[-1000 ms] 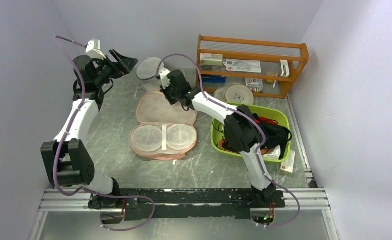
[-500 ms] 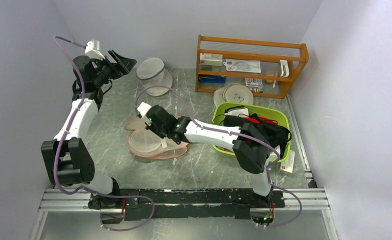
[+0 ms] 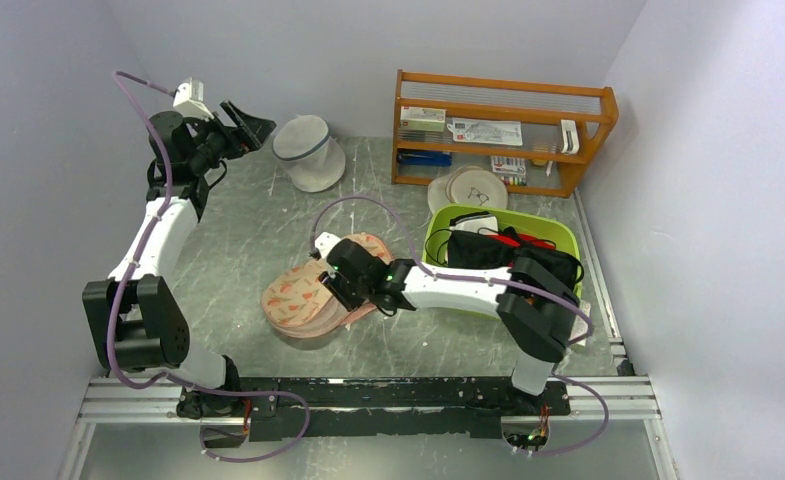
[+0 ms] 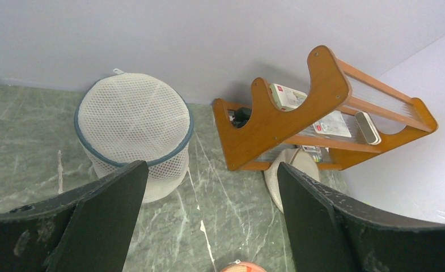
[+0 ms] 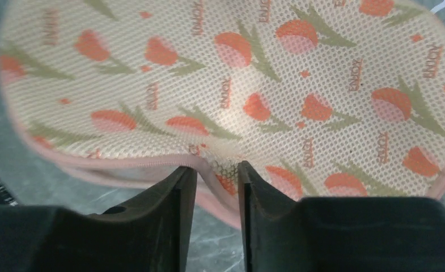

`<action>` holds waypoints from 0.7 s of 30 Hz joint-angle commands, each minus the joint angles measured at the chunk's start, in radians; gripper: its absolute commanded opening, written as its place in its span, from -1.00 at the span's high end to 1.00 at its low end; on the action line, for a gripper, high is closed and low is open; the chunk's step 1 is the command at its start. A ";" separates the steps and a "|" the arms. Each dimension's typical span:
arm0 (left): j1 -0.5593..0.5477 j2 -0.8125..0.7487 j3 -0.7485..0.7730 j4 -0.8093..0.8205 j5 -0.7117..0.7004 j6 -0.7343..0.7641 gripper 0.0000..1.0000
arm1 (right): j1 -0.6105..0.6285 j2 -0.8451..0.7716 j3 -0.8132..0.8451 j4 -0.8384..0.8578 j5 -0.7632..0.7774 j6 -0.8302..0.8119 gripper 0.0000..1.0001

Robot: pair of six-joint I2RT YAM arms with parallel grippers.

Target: Unzip the laundry bag and remove the bra

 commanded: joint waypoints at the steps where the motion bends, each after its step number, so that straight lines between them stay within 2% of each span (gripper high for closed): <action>1: -0.040 0.011 0.028 -0.033 -0.043 0.072 -0.94 | 0.004 -0.131 -0.060 0.063 -0.071 0.066 0.23; 6: -0.046 0.022 0.032 -0.040 -0.047 0.085 -0.94 | 0.003 -0.275 -0.150 0.059 -0.050 0.110 -0.17; 10: -0.046 0.027 0.033 -0.042 -0.047 0.084 -0.94 | 0.003 -0.348 -0.214 0.140 -0.070 0.150 -0.47; 12: -0.046 0.029 0.035 -0.043 -0.042 0.081 -0.94 | 0.002 -0.339 -0.207 0.180 -0.069 0.183 -0.53; 17: -0.046 0.022 0.038 -0.048 -0.043 0.083 -0.94 | 0.002 -0.174 -0.132 0.241 -0.081 0.281 -0.51; 21: -0.046 0.029 0.034 -0.049 -0.056 0.092 -0.94 | 0.000 -0.064 -0.111 0.273 -0.112 0.308 -0.22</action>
